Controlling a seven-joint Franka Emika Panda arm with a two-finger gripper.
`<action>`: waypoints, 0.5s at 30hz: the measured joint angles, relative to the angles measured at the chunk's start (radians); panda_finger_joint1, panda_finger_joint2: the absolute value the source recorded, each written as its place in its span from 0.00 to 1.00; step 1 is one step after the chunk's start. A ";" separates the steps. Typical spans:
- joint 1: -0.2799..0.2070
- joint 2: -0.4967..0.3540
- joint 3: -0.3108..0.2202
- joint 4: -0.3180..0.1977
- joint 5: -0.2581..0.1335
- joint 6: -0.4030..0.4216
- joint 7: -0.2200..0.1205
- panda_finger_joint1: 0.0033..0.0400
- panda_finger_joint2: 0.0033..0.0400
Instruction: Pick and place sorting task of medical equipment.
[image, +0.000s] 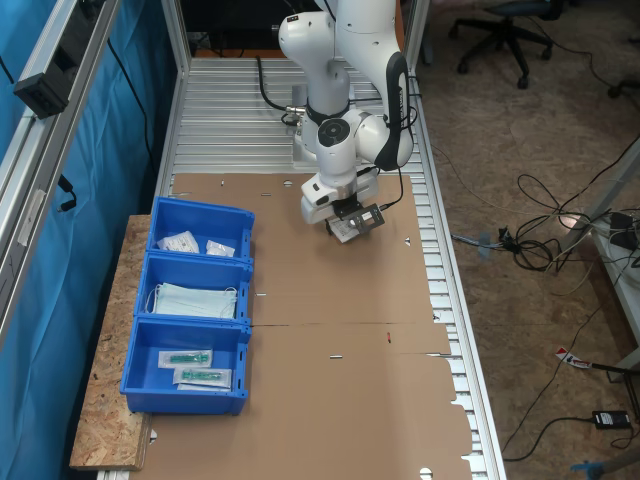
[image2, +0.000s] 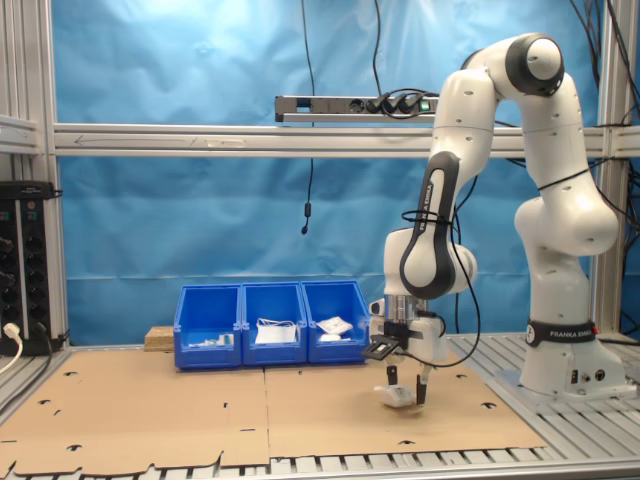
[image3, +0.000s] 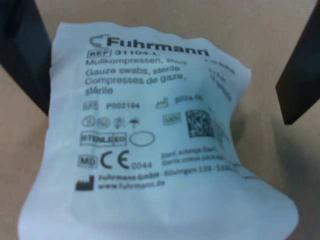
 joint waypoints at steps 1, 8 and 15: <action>0.000 0.002 0.000 0.000 0.000 0.000 0.000 1.00 1.00; 0.000 0.006 0.000 0.003 0.000 0.000 0.000 1.00 1.00; 0.000 0.007 0.000 0.012 0.000 0.000 0.000 1.00 1.00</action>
